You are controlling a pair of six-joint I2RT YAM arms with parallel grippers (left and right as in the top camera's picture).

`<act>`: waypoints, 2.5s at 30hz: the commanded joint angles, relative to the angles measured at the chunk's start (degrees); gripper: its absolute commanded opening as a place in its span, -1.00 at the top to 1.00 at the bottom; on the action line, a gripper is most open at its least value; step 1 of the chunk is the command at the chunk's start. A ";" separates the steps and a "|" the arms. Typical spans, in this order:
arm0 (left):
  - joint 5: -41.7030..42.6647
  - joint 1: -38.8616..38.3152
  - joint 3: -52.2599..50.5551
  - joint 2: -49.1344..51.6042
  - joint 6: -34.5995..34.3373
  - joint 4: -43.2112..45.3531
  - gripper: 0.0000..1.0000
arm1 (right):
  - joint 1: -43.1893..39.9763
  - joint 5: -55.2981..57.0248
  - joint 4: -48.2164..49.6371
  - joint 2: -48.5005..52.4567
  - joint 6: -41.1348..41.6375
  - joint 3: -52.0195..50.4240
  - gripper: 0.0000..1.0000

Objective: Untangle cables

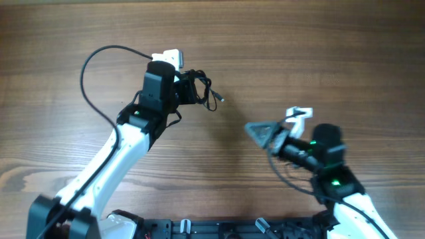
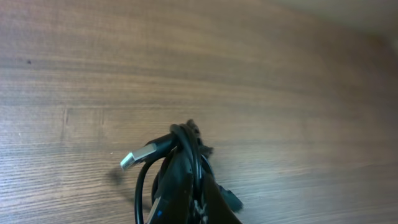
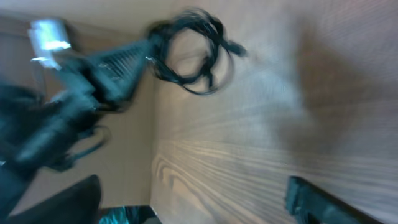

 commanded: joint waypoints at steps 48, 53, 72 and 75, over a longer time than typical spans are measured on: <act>32.85 3.67 0.11 -9.44 10.19 1.27 0.92 | 11.19 3.34 46.60 35.15 21.75 1.36 -0.15; 32.85 -0.94 0.11 -9.44 4.17 6.45 0.92 | 11.19 7.08 39.82 35.15 16.63 1.36 -0.01; 34.88 5.84 0.11 -9.42 -0.39 5.14 0.92 | -0.20 -9.14 25.42 15.93 -6.64 1.36 -0.99; 42.36 5.84 0.11 -9.42 -0.39 4.39 0.92 | -0.57 -11.54 23.56 10.93 -9.14 1.36 -0.99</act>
